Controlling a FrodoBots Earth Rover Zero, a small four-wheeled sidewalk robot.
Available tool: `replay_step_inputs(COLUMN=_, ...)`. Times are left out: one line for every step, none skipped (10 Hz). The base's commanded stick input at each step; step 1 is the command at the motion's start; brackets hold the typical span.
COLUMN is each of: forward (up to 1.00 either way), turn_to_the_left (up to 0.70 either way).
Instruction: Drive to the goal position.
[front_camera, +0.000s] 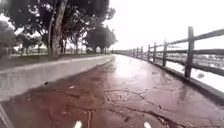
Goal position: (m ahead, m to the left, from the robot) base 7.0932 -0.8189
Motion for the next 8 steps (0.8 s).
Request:
replay_step_inputs(forward=0.5, turn_to_the_left=0.0)
replay_step_inputs(forward=0.5, turn_to_the_left=0.0)
replay_step_inputs(forward=0.5, turn_to_the_left=0.01)
replay_step_inputs(forward=0.5, turn_to_the_left=0.05)
replay_step_inputs(forward=0.5, turn_to_the_left=0.02)
replay_step_inputs(forward=0.5, turn_to_the_left=0.05)
replay_step_inputs(forward=0.5, turn_to_the_left=0.07)
replay_step_inputs(forward=0.5, turn_to_the_left=0.05)
